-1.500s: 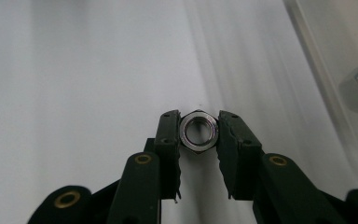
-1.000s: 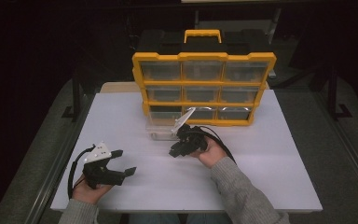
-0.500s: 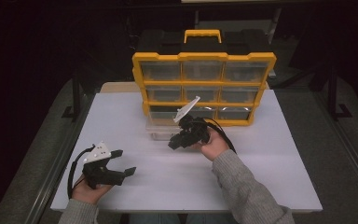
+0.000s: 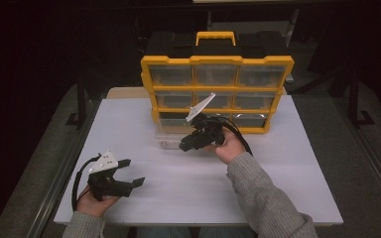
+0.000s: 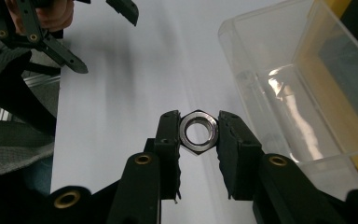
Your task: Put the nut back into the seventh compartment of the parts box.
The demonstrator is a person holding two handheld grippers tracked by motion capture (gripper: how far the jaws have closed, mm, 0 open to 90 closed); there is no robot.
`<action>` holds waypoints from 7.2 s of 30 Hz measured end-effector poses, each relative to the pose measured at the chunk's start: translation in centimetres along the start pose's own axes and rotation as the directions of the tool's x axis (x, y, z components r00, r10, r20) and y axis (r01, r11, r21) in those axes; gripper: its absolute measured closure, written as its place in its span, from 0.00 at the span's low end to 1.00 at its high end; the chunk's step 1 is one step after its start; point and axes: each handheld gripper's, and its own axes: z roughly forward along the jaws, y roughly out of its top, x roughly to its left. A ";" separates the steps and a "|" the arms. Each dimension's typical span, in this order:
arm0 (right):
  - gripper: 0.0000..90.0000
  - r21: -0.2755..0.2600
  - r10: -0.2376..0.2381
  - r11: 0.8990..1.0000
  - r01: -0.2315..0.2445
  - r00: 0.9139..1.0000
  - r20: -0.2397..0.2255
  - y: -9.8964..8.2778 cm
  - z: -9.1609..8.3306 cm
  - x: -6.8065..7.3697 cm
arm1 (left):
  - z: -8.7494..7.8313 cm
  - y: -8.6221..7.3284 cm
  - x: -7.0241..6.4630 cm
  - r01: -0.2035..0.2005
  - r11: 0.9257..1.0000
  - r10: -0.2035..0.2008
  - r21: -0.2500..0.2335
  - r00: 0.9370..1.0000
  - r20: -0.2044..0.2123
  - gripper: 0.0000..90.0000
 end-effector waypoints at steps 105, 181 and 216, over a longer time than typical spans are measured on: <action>0.50 -0.121 0.049 0.992 -0.035 0.992 0.114 0.4 -3.9 -4.0 | 0.2 0.1 -0.1 -0.008 1.000 0.008 -0.001 1.000 0.013 0.18; 0.20 -0.266 0.262 0.944 -0.193 0.931 0.255 -15.6 -7.7 -0.5 | 0.4 0.0 -0.4 0.004 1.000 -0.003 -0.015 1.000 0.024 0.17; 0.18 -0.289 0.325 0.926 -0.243 0.904 0.280 -20.4 -8.3 0.9 | 1.0 -1.0 0.1 0.002 1.000 -0.002 0.010 0.999 0.034 0.17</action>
